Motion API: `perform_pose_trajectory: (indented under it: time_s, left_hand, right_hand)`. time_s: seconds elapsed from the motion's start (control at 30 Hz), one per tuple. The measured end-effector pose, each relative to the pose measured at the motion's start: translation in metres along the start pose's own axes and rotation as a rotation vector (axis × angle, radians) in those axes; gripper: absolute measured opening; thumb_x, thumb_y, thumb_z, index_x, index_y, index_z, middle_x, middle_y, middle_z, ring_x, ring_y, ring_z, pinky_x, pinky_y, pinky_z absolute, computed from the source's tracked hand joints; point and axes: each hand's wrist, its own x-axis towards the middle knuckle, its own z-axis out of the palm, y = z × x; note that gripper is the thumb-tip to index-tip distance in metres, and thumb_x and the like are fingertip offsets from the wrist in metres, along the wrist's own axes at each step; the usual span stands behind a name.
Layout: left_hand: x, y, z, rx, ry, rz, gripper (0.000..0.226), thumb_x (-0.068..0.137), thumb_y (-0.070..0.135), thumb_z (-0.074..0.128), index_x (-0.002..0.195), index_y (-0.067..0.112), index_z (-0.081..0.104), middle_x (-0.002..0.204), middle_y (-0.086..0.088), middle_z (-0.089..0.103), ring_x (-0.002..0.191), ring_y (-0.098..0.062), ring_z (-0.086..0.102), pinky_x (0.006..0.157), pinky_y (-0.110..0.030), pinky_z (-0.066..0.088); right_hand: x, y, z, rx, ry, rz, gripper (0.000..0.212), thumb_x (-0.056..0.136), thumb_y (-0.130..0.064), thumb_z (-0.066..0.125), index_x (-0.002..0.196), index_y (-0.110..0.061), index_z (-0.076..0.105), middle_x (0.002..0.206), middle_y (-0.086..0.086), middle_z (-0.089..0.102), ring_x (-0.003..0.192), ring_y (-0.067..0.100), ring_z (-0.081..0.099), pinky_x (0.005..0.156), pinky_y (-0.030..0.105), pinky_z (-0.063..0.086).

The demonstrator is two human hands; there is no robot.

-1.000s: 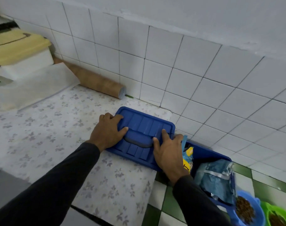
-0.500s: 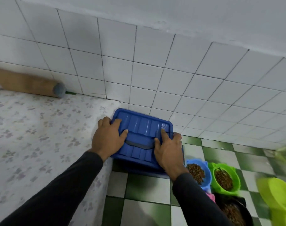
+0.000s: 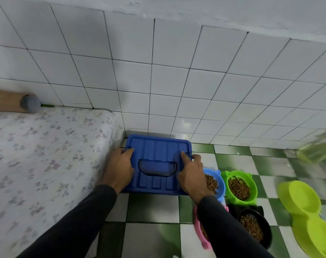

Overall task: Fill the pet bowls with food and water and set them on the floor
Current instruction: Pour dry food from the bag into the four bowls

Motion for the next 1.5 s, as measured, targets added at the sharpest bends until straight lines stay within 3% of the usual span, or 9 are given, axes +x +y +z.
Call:
perform_pose_trajectory:
  time_s: [0.1, 0.3, 0.47, 0.77, 1.03, 1.17, 1.27, 1.33, 1.5]
  left_hand:
    - [-0.003, 0.001, -0.001, -0.034, 0.031, -0.039, 0.066, 0.089, -0.009, 0.06, 0.152, 0.006, 0.047, 0.127, -0.017, 0.054, 0.101, -0.023, 0.054, 0.085, -0.026, 0.044]
    - [-0.003, 0.003, -0.002, -0.097, 0.002, -0.102, 0.053, 0.091, -0.014, 0.053, 0.143, 0.0, 0.056, 0.114, -0.021, 0.063, 0.099, -0.034, 0.061, 0.088, -0.044, 0.055]
    - [-0.004, 0.003, 0.001, -0.084, 0.049, -0.083, 0.05, 0.091, -0.017, 0.056, 0.141, -0.007, 0.056, 0.117, -0.026, 0.065, 0.102, -0.038, 0.063, 0.09, -0.041, 0.056]
    - [0.001, 0.004, 0.002, -0.024, 0.051, -0.066, 0.044, 0.087, -0.018, 0.06, 0.13, -0.01, 0.063, 0.099, -0.024, 0.066, 0.082, -0.034, 0.062, 0.07, -0.039, 0.053]
    - [0.005, -0.005, 0.016, -0.035, 0.118, -0.055, 0.047, 0.085, -0.02, 0.061, 0.131, -0.01, 0.063, 0.106, -0.024, 0.065, 0.089, -0.034, 0.062, 0.074, -0.031, 0.05]
    - [0.005, -0.014, 0.025, -0.155, 0.131, -0.098, 0.047, 0.088, -0.017, 0.059, 0.134, -0.007, 0.061, 0.127, -0.024, 0.058, 0.111, -0.039, 0.06, 0.097, -0.049, 0.054]
    - [0.002, -0.016, 0.031, -0.241, 0.167, -0.156, 0.046, 0.096, -0.012, 0.055, 0.14, 0.0, 0.058, 0.136, -0.022, 0.056, 0.12, -0.034, 0.057, 0.105, -0.033, 0.046]
    - [-0.001, -0.016, 0.033, -0.287, 0.172, -0.173, 0.045, 0.099, -0.009, 0.053, 0.143, 0.003, 0.057, 0.142, -0.019, 0.056, 0.127, -0.031, 0.054, 0.109, -0.027, 0.037]
    - [0.0, -0.018, 0.031, -0.35, 0.157, -0.23, 0.048, 0.101, -0.004, 0.055, 0.147, 0.011, 0.054, 0.153, -0.011, 0.05, 0.14, -0.024, 0.046, 0.113, -0.023, 0.027]
  right_hand:
    - [0.005, 0.004, 0.005, -0.04, 0.026, -0.033, 0.068, 0.091, -0.016, 0.063, 0.152, -0.023, 0.035, 0.147, 0.012, 0.028, 0.128, 0.032, 0.04, 0.109, 0.039, 0.043]
    - [0.012, 0.012, 0.011, -0.127, 0.035, -0.064, 0.059, 0.091, -0.016, 0.062, 0.147, -0.017, 0.042, 0.144, 0.012, 0.039, 0.127, 0.03, 0.041, 0.111, 0.037, 0.04]
    - [0.015, 0.016, 0.012, -0.144, 0.046, -0.106, 0.054, 0.091, -0.016, 0.062, 0.143, -0.014, 0.047, 0.139, 0.013, 0.043, 0.122, 0.03, 0.044, 0.109, 0.037, 0.041]
    - [0.027, 0.016, 0.011, -0.131, 0.022, -0.087, 0.055, 0.092, -0.013, 0.063, 0.145, -0.014, 0.048, 0.14, 0.013, 0.042, 0.12, 0.032, 0.045, 0.103, 0.036, 0.044]
    - [0.034, 0.019, 0.012, -0.103, -0.001, -0.05, 0.054, 0.093, -0.011, 0.062, 0.146, -0.017, 0.049, 0.138, 0.013, 0.044, 0.12, 0.032, 0.045, 0.1, 0.035, 0.044]
    - [0.035, 0.018, 0.01, -0.082, -0.028, 0.015, 0.055, 0.095, -0.012, 0.059, 0.147, -0.025, 0.047, 0.135, 0.013, 0.045, 0.119, 0.032, 0.045, 0.099, 0.037, 0.043]
    - [0.036, 0.019, 0.008, 0.05, -0.054, 0.054, 0.057, 0.094, -0.006, 0.058, 0.146, -0.027, 0.045, 0.129, 0.014, 0.046, 0.103, 0.028, 0.053, 0.089, 0.033, 0.049]
    - [0.037, 0.021, 0.008, 0.115, -0.054, 0.057, 0.056, 0.094, -0.002, 0.056, 0.143, -0.026, 0.046, 0.119, 0.011, 0.047, 0.089, 0.021, 0.048, 0.079, 0.028, 0.045]
    - [0.036, 0.023, 0.005, 0.16, -0.044, 0.058, 0.05, 0.093, 0.0, 0.055, 0.135, -0.025, 0.044, 0.115, 0.015, 0.053, 0.09, 0.024, 0.051, 0.075, 0.032, 0.046]
